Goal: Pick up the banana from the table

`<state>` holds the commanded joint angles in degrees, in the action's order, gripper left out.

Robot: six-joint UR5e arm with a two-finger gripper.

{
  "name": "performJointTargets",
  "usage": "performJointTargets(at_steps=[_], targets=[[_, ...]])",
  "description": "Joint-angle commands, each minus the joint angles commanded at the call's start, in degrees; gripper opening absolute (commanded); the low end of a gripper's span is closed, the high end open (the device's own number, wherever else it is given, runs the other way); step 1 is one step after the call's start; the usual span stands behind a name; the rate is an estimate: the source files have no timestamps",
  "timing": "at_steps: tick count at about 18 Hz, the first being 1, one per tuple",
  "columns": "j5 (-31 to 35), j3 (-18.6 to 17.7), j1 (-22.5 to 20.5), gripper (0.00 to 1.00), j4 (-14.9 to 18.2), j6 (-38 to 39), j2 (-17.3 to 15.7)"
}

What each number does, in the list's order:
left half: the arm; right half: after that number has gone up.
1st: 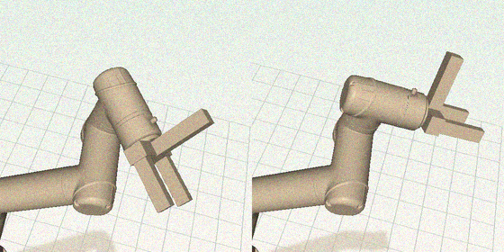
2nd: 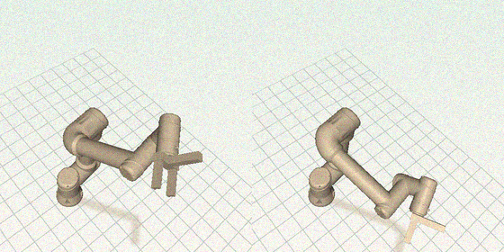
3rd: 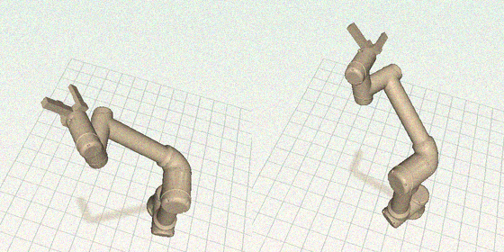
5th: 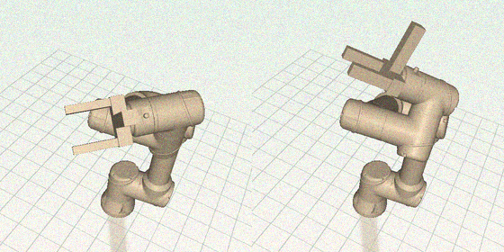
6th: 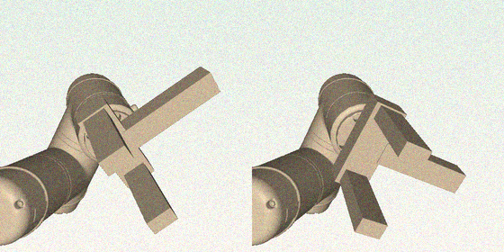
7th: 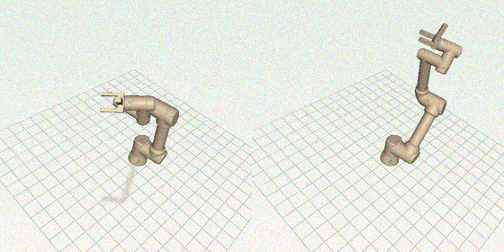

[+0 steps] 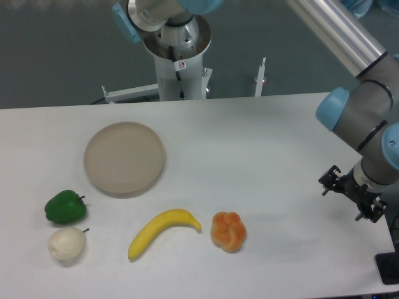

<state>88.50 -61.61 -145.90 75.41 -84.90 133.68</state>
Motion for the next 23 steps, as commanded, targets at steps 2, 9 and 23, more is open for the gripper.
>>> performJointTargets(at_steps=[2, 9, 23], targets=[[0.0, 0.0, -0.1, 1.00, 0.0, -0.1, 0.0], [0.0, 0.4, 0.0, 1.00, -0.1, -0.1, 0.1], [-3.4, -11.3, 9.5, 1.00, -0.2, 6.2, -8.4]])
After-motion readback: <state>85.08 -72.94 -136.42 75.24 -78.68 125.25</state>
